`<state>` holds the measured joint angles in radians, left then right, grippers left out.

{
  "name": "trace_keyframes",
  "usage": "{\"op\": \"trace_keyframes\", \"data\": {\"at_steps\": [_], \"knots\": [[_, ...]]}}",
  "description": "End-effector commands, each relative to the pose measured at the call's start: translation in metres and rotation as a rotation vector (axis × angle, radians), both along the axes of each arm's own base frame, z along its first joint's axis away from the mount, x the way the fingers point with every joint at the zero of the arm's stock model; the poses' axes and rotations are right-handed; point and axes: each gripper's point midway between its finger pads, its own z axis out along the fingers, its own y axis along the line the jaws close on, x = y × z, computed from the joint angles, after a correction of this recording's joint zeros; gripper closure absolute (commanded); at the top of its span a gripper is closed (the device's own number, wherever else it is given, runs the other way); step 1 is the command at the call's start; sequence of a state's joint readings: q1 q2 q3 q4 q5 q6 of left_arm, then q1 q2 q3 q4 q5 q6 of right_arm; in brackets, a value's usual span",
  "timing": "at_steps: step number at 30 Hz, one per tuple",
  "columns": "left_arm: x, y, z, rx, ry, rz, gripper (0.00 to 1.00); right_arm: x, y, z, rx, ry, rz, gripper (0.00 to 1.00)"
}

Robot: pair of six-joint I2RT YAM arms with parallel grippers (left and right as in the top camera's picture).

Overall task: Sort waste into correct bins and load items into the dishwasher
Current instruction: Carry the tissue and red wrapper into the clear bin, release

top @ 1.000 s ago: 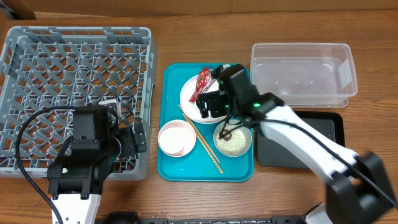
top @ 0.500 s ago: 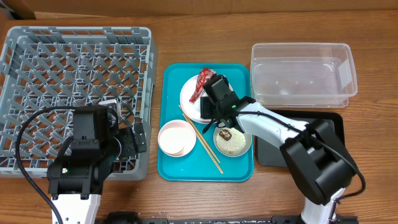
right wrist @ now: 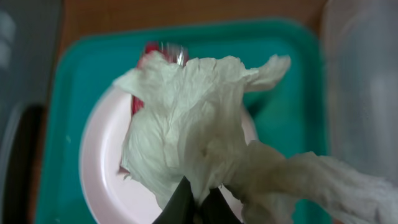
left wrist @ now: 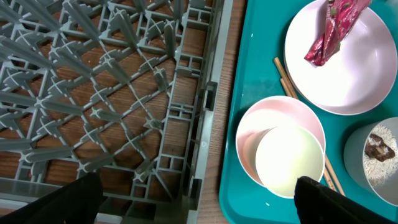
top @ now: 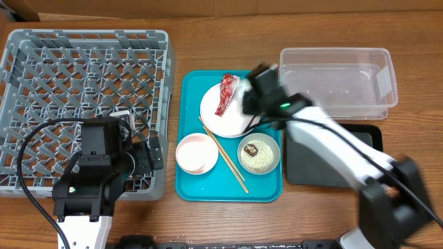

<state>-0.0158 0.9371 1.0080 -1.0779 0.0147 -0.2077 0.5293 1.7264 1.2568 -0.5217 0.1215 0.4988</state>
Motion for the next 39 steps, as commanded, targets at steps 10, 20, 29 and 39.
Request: {"op": "trace_keyframes", "data": {"at_steps": [10, 20, 29, 39], "knots": [[0.004, -0.002, 0.011, -0.007, -0.034, -0.001, 0.00, 0.012, -0.128, 0.047, -0.083, -0.033, -0.276, 0.75], [0.004, -0.002, 0.011, -0.007, -0.034, -0.001, 0.00, 0.031, -0.042, 0.094, 0.221, -0.172, -0.024, 0.29], [0.004, -0.002, 0.011, -0.007, -0.034, -0.001, 0.00, 0.016, 0.043, 0.048, 0.101, -0.176, 0.088, 0.23], [0.004, -0.002, 0.011, -0.007, -0.034, -0.001, 0.00, 0.017, 0.085, -0.048, 0.065, -0.066, 0.084, 0.25]]}}
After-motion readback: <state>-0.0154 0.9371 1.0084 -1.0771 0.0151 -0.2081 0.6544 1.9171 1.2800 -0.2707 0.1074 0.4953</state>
